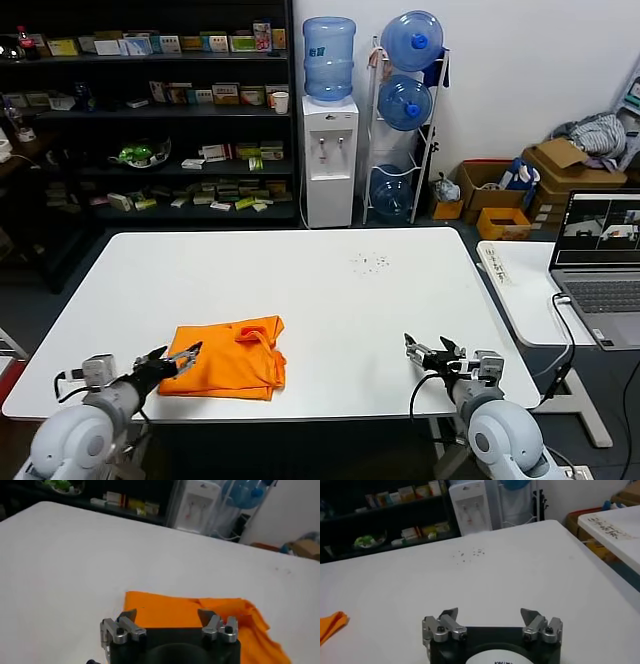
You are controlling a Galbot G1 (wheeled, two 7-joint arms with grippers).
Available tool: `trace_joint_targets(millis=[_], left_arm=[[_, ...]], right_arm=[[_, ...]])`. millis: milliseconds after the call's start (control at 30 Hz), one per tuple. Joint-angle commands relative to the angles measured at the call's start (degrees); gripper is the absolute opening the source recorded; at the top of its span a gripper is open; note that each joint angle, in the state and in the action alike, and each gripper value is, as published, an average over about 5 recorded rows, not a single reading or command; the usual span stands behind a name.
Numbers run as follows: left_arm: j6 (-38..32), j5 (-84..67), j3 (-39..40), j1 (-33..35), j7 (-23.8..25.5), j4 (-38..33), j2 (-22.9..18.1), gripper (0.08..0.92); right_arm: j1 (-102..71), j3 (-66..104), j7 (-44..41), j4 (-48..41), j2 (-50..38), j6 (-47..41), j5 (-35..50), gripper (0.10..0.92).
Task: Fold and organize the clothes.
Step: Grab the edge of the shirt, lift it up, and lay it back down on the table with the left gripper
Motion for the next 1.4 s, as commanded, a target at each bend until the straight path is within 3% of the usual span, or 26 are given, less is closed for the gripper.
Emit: trace_joint_targets(millis=[33,467,1233,1400], left_arm=[[-1.3,-1.5,-4.1,1.0,10.6,10.6,9.6,0.822],[-0.8,-3.0,1.9,-6.2,12.1,16.2,10.5,0.823],[1.7,-6.3,9.7,-8.6,12.0,16.0,13.5,0.823],[1.6,-6.1,10.1,-8.9,11.7,15.7,13.0,0.758]], right_arm=[[0.0,0.0,0.0,0.2,0.1,0.0,-0.1,0.823],[-0.7,0.3,0.1,0.5,0.0,-0.1,-0.1,0.823],[-0.8,0.6,0.1,0.4,-0.2,-0.2,0.0,0.823],[-0.8,0.5,0.1,0.4,-0.2,-0.2,0.0,0.823]])
